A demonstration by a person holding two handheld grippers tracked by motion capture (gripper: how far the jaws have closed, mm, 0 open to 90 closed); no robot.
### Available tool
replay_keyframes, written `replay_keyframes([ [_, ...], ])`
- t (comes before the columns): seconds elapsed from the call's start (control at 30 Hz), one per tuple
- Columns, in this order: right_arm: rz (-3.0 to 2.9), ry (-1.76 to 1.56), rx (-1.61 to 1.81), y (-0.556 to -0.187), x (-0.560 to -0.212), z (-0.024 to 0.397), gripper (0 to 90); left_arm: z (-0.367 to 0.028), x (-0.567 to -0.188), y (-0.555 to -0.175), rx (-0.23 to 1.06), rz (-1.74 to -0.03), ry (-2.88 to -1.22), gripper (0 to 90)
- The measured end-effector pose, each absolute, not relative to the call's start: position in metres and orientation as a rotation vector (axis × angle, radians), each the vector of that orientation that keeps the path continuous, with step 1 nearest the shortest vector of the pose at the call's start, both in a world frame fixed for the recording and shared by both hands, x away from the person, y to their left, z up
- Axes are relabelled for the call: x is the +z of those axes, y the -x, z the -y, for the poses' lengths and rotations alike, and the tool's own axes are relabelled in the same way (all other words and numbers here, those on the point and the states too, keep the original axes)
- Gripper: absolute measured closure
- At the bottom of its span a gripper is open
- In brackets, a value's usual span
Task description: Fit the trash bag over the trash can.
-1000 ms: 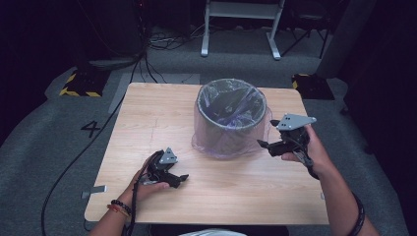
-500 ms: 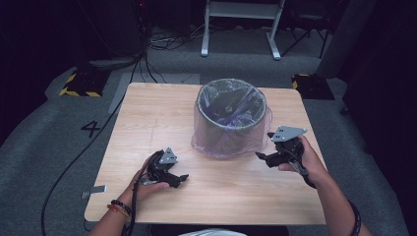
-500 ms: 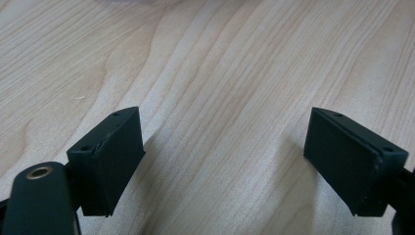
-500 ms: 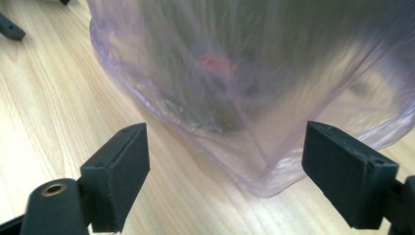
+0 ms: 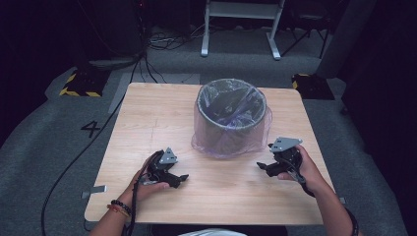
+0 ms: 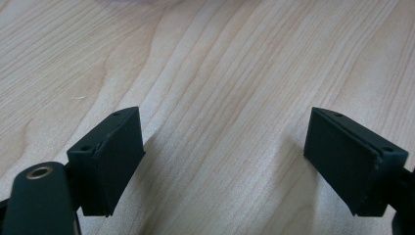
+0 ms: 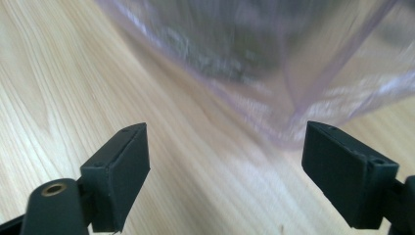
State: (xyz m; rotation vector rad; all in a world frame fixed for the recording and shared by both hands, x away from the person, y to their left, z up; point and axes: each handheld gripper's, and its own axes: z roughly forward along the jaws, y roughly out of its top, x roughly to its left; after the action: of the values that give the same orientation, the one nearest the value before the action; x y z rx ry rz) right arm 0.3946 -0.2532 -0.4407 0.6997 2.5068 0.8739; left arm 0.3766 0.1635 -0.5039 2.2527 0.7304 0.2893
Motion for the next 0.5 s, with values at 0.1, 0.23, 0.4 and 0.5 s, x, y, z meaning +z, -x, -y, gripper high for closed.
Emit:
replay_keyframes([
  [0.1,-2.53,-0.722,0.892,-0.391,-0.449,0.257,18.1,-0.163,-0.504,-0.377,0.289,-0.73,-2.252,14.5],
  [0.23,-2.547,-0.736,0.893,-0.384,-0.458,0.26,18.1,-0.163,-0.504,-0.377,0.291,-0.733,-2.252,14.4],
  [0.4,-2.556,-0.753,0.887,-0.378,-0.468,0.265,18.1,-0.163,-0.504,-0.377,0.291,-0.733,-2.252,14.4],
  [0.5,-2.558,-0.77,0.888,-0.376,-0.472,0.269,18.1,-0.163,-0.504,-0.377,0.291,-0.734,-2.252,14.4],
])
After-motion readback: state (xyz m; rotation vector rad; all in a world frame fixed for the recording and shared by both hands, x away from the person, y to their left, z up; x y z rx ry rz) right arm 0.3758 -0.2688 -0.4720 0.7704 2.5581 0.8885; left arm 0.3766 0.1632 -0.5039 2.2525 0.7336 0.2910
